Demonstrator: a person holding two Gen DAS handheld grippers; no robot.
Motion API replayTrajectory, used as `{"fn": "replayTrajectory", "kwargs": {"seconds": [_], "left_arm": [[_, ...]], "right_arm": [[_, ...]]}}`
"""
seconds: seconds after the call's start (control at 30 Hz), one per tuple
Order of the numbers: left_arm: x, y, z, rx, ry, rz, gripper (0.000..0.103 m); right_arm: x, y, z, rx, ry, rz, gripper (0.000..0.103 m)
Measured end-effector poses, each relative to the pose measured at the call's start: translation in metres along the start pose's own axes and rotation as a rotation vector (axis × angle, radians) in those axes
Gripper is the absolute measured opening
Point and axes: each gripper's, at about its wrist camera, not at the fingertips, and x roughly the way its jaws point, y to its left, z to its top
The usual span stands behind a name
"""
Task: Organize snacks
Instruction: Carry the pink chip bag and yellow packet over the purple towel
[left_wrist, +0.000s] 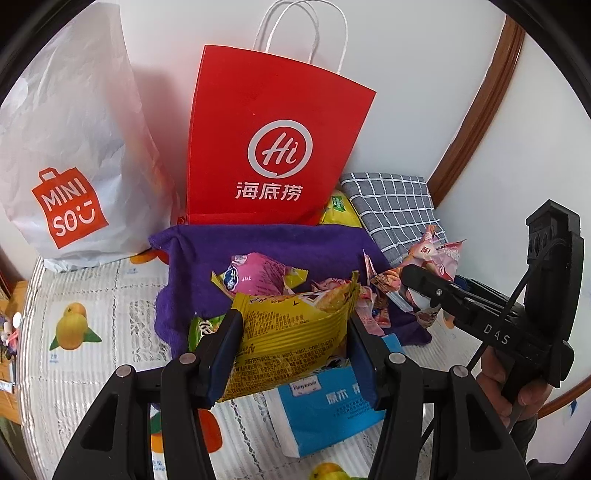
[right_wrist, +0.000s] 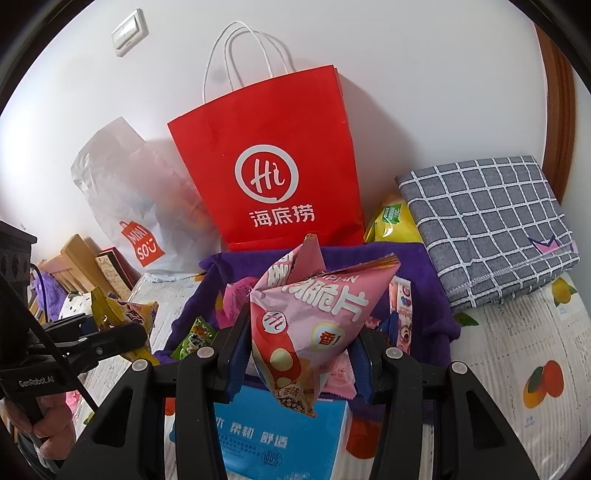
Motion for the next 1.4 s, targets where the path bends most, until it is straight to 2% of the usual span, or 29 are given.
{"fn": "replayTrajectory", "kwargs": {"seconds": [0.6,0.93,1.17,1.4], "left_arm": [[0.016,-0.002,0.014,0.030,0.003,0.045,0.053],[0.023,0.008,0.029,0.013,-0.003,0.064,0.053],[0.038,0.005,0.034,0.041,0.017,0.087,0.053],[0.062,0.001,0.036,0.047,0.055,0.068,0.053]], "right_arm": [[0.010,-0.012,0.017,-0.050,0.008,-0.021,0.047],[0.020,-0.026,0.023,-0.054,0.021,-0.020,0.047],[0.038,-0.033,0.023,-0.062,0.060,0.001,0.047],[0.065,-0.039,0.019,-0.056,0.116,0.018,0.047]]}}
